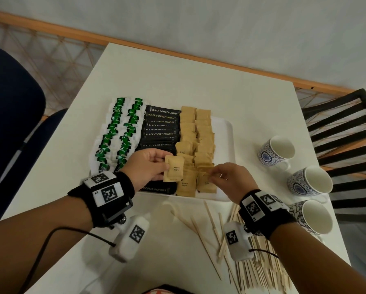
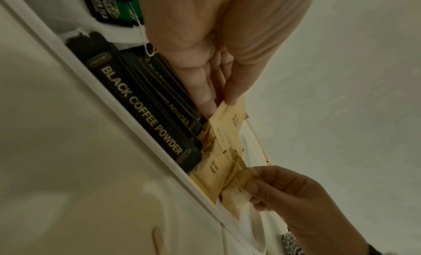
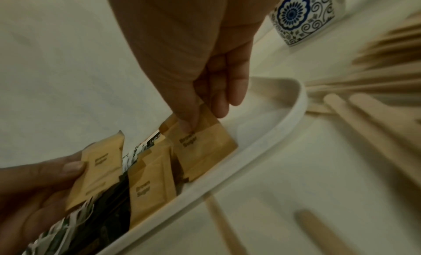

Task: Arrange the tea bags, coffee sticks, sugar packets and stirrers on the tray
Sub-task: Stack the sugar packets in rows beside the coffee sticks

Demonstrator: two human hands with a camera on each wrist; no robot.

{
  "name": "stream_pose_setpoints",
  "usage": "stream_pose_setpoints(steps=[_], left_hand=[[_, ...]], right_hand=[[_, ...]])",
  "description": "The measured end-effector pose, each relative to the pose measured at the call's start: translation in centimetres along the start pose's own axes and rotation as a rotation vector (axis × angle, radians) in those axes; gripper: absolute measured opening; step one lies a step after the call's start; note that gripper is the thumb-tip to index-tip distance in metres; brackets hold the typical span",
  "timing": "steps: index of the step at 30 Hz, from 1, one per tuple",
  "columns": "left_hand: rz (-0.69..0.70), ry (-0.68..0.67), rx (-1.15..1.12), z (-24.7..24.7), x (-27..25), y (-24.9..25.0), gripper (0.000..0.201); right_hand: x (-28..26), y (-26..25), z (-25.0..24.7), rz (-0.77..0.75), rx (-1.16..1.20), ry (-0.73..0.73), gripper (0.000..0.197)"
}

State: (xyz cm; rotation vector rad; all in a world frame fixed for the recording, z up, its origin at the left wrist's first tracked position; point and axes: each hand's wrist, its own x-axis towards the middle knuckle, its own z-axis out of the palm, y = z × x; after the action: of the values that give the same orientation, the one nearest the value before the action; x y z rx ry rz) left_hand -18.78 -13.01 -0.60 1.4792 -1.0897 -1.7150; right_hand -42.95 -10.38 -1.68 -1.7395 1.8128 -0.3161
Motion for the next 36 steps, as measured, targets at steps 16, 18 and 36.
stream_pose_setpoints(steps=[16,18,36], left_hand=[[-0.023,-0.062,0.018,2.1,-0.2,0.0,0.022],[-0.006,-0.081,0.039,2.5,-0.4,0.0,0.022],[0.146,-0.070,0.356,2.2,0.1,0.2,0.017]], right_hand=[[-0.7,-3.2,0.9,-0.030,0.372,-0.019,0.024],[-0.6,-3.7,1.1,-0.036,0.406,-0.018,0.026],[-0.3,-2.6,-0.1,-0.075,0.559,-0.037,0.021]])
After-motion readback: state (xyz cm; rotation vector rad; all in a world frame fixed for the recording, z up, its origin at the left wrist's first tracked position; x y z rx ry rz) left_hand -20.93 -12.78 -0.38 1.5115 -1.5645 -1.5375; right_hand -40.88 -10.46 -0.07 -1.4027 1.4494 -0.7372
